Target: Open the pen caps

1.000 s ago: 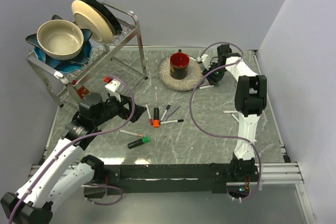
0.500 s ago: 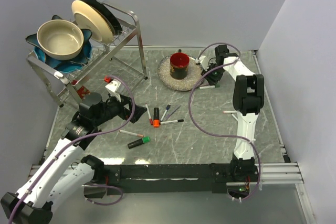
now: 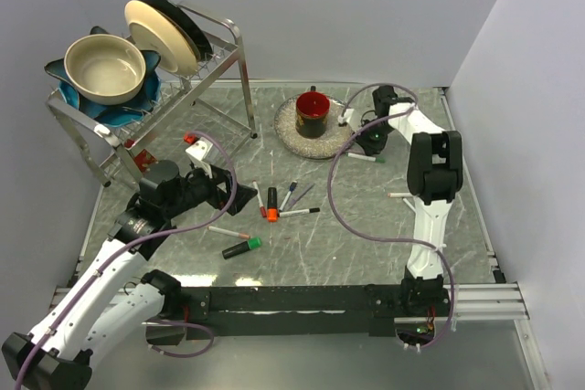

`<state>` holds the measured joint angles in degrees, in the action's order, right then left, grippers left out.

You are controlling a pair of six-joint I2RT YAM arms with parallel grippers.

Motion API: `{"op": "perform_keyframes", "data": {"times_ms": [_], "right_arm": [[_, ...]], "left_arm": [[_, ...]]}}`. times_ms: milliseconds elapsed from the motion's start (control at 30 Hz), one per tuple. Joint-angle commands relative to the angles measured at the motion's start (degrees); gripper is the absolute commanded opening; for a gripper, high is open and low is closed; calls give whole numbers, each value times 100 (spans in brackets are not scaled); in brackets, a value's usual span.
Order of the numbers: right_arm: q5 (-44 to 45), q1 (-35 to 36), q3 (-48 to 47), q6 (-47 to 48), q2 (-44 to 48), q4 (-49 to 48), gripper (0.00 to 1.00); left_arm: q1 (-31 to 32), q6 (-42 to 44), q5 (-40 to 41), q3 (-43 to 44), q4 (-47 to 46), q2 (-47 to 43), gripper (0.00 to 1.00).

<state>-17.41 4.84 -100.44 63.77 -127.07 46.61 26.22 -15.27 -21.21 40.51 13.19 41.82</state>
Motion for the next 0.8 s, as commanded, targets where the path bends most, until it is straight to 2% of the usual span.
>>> {"op": "perform_keyframes", "data": {"times_ms": [0, 300, 433, 600, 733, 767], "right_arm": [[-140, 69, 727, 189, 586, 297, 20], [-219, 87, 1440, -838, 1131, -494, 0], [-167, 78, 1685, -1672, 1411, -985, 0], [-219, 43, 2019, -2279, 1860, -1224, 0], [-481, -18, 2423, -2667, 2395, -1295, 0], [-552, -36, 2511, -2781, 2501, -1330, 0]], "left_arm": [[-38, 50, -216, -8, -212, -87, 99], [-38, -152, -551, 9, -282, -43, 99], [-38, -485, -463, 18, -378, 62, 99], [-38, -1108, -936, 115, -554, 467, 99], [93, -1812, -1271, -131, -1203, 625, 99], [294, -1996, -1228, -244, -1466, 617, 99]]}}
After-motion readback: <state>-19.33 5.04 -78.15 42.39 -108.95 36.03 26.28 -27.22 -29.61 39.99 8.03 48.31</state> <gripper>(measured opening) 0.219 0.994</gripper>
